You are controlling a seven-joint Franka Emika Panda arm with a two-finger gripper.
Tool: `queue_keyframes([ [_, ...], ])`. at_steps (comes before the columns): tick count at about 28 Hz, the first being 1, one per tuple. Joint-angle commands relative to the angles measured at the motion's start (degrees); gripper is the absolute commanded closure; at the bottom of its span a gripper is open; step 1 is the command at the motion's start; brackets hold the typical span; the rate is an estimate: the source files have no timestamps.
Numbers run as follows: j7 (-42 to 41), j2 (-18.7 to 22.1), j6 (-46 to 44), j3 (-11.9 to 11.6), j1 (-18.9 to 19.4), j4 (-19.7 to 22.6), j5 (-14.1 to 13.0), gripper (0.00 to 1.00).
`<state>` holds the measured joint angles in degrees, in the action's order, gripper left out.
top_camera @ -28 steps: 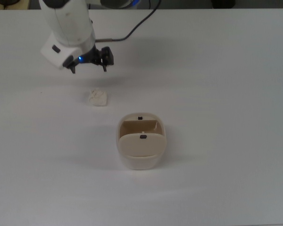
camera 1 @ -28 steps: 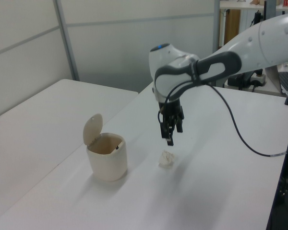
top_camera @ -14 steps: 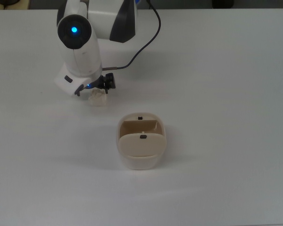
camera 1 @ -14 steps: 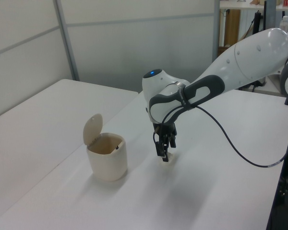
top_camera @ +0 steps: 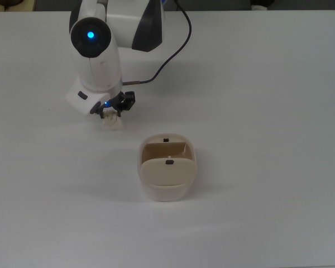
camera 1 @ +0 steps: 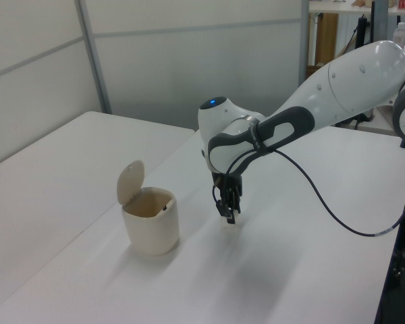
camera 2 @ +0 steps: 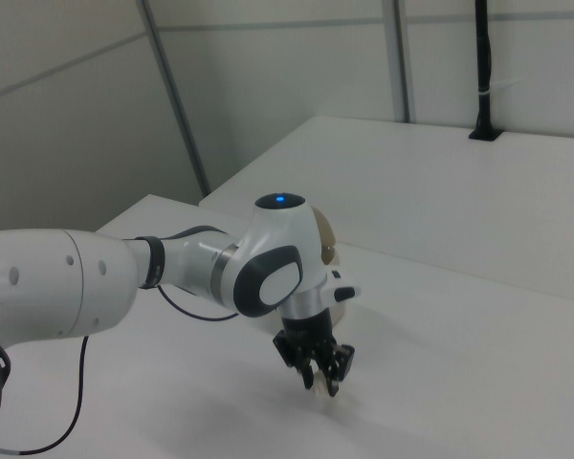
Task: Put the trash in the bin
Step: 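Carry the paper ball over the open cream bin, then open the gripper to drop the paper ball into the bin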
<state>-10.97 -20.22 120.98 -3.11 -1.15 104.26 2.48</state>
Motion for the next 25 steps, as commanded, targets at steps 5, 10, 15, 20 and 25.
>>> queue_keyframes([
  [5,-1.3,6.8,3.1,1.6,0.5,-2.4,-0.1,0.55],
  [10,-0.2,7.0,4.4,5.0,0.5,-6.9,-0.3,0.55],
  [15,3.3,6.1,14.2,8.0,0.6,-7.3,-0.2,0.54],
  [20,6.9,3.5,22.1,9.7,0.6,-7.3,0.7,0.50],
  [25,8.6,2.1,26.2,9.9,2.3,-7.4,0.5,0.01],
])
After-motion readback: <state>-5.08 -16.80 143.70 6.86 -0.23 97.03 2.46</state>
